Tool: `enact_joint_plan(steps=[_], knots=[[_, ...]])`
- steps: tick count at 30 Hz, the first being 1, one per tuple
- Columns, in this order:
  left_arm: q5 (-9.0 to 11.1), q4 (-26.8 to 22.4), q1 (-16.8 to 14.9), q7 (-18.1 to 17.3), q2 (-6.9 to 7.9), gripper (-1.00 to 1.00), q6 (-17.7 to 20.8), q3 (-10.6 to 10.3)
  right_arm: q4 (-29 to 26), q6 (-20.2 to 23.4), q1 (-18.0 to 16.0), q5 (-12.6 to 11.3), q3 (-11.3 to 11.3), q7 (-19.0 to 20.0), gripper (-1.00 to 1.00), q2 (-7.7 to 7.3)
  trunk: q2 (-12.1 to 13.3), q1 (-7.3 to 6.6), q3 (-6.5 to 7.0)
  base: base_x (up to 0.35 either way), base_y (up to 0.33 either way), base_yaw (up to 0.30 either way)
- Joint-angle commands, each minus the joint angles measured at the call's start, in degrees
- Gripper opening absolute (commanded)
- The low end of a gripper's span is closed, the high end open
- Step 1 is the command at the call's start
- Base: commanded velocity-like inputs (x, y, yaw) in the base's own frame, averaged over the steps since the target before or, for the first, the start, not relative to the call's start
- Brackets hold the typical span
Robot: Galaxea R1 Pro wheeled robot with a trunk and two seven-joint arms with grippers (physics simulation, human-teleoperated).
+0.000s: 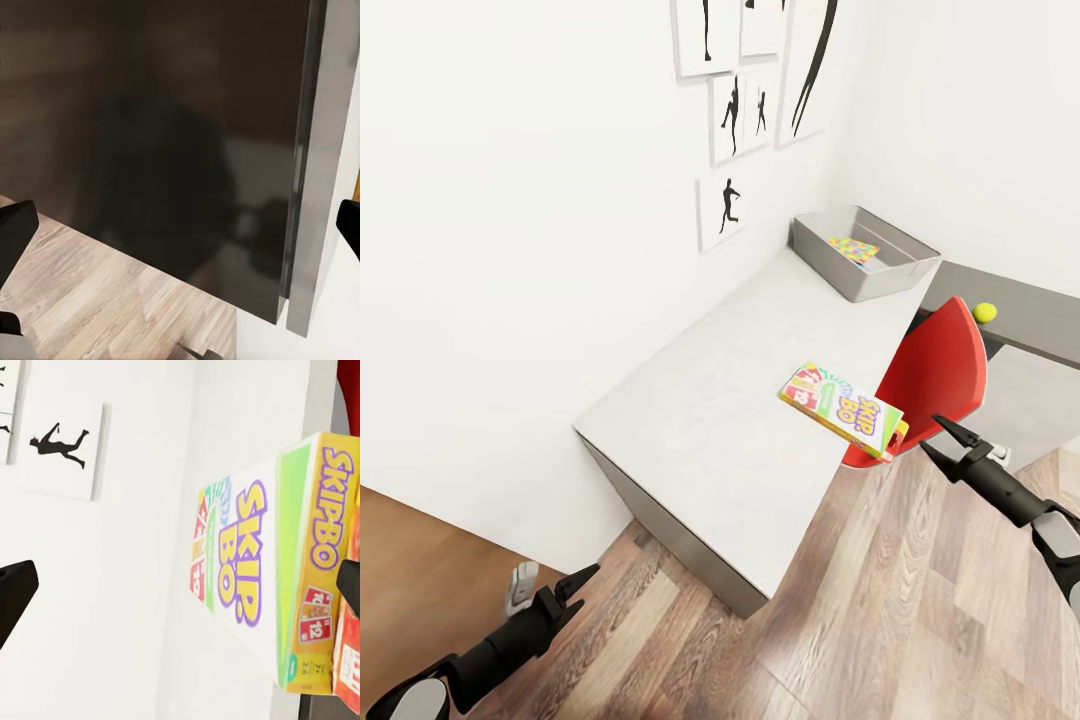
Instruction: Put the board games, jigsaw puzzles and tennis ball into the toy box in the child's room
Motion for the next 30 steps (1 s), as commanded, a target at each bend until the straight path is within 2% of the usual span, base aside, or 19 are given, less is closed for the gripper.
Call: enact_joint_plan(steps=[1, 25, 30], knots=[[0.1, 0.0, 0.0, -0.1, -0.01, 1.00, 0.4, 0.1, 0.1, 0.4, 0.0, -0.2, -0.1, 0.0, 1.00, -0.04, 0.0, 0.01, -0.05, 0.000, 0.000, 0.000], [-0.1, -0.1, 0.0, -0.2, -0.01, 1.00, 0.3, -0.3, 2.7, 0.2, 0.0, -0.6, -0.4, -2.0, 1.00, 0.70, 0.0, 0.01, -0.05, 0.000, 0.000, 0.000], [-0.1, -0.2, 0.0, -0.1, -0.01, 1.00, 0.3, -0.4, 4.0, 0.2, 0.0, -0.8, -1.1, -3.0, 1.00, 0.88, 0.0, 0.01, -0.05, 0.000, 0.000, 0.000]])
